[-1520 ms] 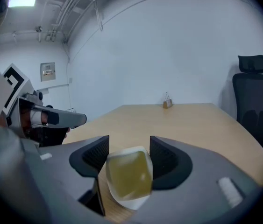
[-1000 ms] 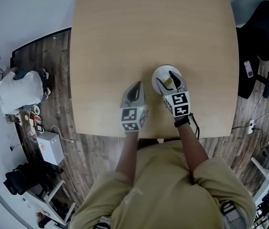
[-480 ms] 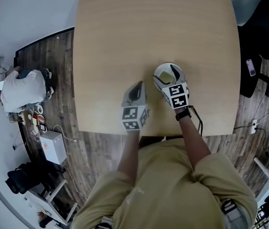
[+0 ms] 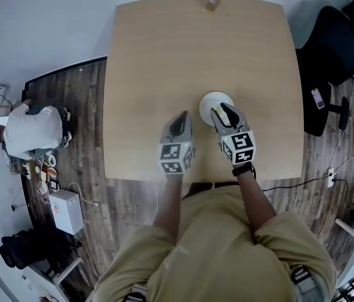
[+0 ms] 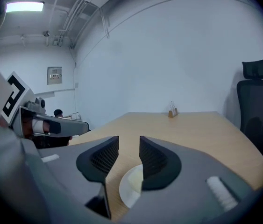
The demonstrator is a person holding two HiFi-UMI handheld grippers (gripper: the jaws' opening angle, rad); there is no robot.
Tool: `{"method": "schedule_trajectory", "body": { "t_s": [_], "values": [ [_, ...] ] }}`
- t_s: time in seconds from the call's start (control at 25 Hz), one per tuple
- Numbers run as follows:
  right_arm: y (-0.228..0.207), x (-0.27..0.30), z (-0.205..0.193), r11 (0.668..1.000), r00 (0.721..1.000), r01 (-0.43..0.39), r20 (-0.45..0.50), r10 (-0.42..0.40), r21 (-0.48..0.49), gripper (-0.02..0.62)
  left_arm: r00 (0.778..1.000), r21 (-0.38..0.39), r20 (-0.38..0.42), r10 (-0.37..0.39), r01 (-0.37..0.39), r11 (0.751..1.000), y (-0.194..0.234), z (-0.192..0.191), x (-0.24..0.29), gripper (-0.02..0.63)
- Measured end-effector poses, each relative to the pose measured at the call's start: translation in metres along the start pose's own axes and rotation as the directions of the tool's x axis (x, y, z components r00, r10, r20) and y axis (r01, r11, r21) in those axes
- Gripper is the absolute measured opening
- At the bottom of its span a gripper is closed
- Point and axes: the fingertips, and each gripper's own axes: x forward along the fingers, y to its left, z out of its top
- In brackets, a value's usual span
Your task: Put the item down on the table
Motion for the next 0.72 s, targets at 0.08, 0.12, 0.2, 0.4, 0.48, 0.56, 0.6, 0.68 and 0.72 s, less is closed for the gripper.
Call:
{"method": "schedule_trajectory", "body": {
  "t_s": [0.08,0.12,0.2,0.4,0.48,0.56,0.6,0.68,0.72],
  "values": [
    [0.007,-0.016,0.015,1.0,0.999,0.014,0.046,-0.014,-0.005,0.11,1.0,0.016,0.026,-0.015,0.015,1.0,-0.007,0.009,-0.01,-0.003],
    [0.01,-0.024,0.022,1.0,0.998,0.022,0.066,-0.022,-0.008,0.089,0.999,0.024,0.038,-0.024,0.023,0.999,-0.011,0.013,-0.016,-0.003],
    [0.017,-0.04,0.034,0.999,0.994,0.043,0.097,-0.041,-0.02,0.045,0.997,0.038,0.063,-0.041,0.038,0.999,-0.02,0.02,-0.027,-0.003],
    [0.03,-0.072,0.06,0.994,0.983,0.101,0.161,-0.092,-0.049,0.006,0.982,0.093,0.154,-0.106,0.093,0.991,-0.049,0.048,-0.052,-0.003],
    [0.034,-0.083,0.069,0.99,0.975,0.126,0.192,-0.112,-0.06,0.006,0.976,0.122,0.183,-0.122,0.1,0.987,-0.055,0.059,-0.061,-0.003],
    [0.039,-0.093,0.076,0.987,0.967,0.147,0.218,-0.13,-0.064,0.006,0.971,0.129,0.206,-0.122,0.097,0.987,-0.055,0.066,-0.071,-0.003],
    [0.041,-0.098,0.078,0.986,0.964,0.155,0.227,-0.137,-0.063,0.006,0.969,0.127,0.214,-0.12,0.095,0.987,-0.055,0.067,-0.076,-0.003],
    [0.046,-0.106,0.079,0.984,0.961,0.166,0.235,-0.147,-0.062,0.006,0.968,0.124,0.221,-0.121,0.095,0.988,-0.055,0.066,-0.085,-0.003],
    [0.048,-0.109,0.077,0.983,0.96,0.17,0.235,-0.151,-0.063,0.006,0.967,0.122,0.221,-0.125,0.1,0.987,-0.057,0.063,-0.088,-0.003]
  ]
}}
